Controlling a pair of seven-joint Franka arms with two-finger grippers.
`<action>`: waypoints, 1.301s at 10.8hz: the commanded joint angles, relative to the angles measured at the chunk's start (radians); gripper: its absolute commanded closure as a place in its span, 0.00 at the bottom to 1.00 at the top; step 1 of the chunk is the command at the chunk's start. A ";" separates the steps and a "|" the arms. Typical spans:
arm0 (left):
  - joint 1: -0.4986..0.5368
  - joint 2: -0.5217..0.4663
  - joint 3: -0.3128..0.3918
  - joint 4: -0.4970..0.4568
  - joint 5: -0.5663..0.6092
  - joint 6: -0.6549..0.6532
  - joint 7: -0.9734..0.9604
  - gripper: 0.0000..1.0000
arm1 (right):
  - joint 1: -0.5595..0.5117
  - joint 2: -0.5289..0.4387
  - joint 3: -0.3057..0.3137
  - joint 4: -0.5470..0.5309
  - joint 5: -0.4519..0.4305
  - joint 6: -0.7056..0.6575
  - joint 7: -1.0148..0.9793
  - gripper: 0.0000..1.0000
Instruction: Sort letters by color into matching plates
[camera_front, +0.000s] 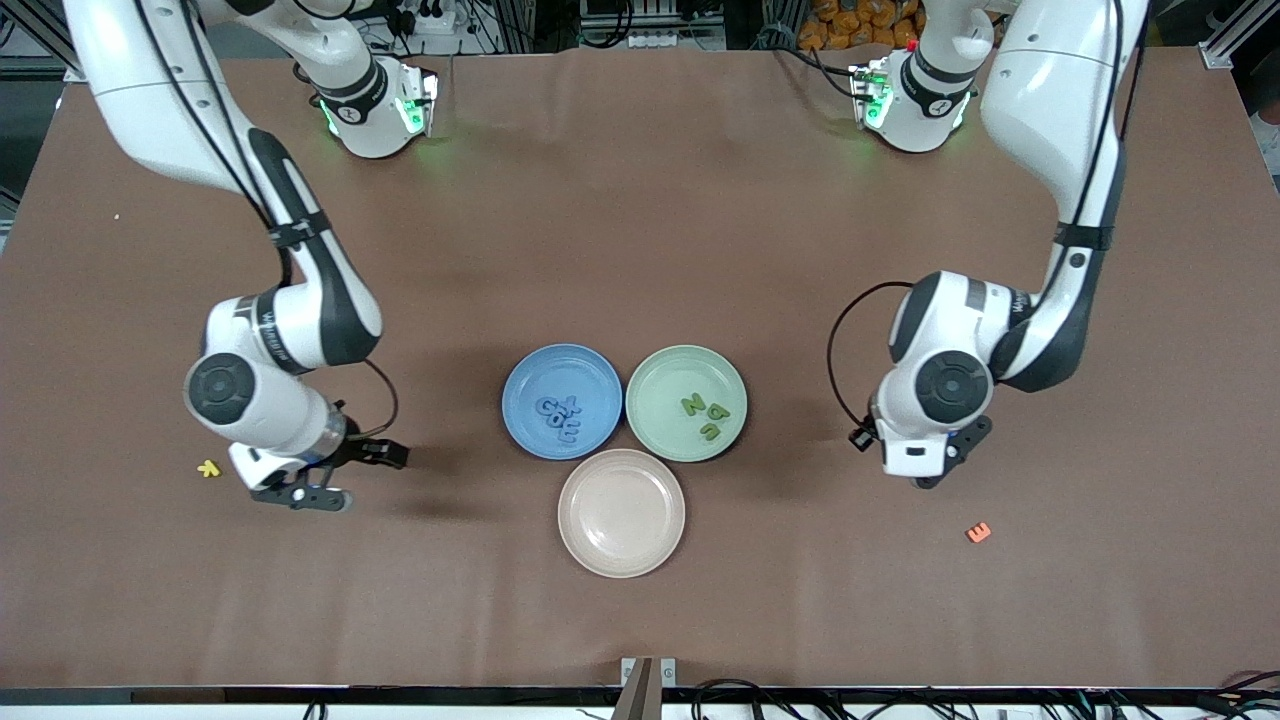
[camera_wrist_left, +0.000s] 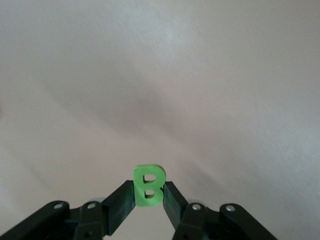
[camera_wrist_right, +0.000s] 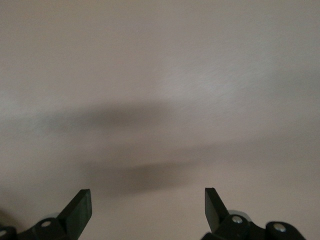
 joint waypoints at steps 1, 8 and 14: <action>-0.035 -0.017 -0.004 0.034 -0.019 -0.005 -0.072 1.00 | -0.117 -0.025 0.017 0.019 -0.030 -0.012 -0.096 0.00; -0.084 0.045 -0.155 0.091 -0.117 0.039 -0.157 1.00 | -0.231 -0.175 -0.006 0.035 -0.051 -0.202 -0.274 0.00; -0.143 0.083 -0.149 0.090 -0.100 0.093 -0.185 0.01 | -0.231 -0.370 0.005 0.185 -0.036 -0.623 -0.328 0.00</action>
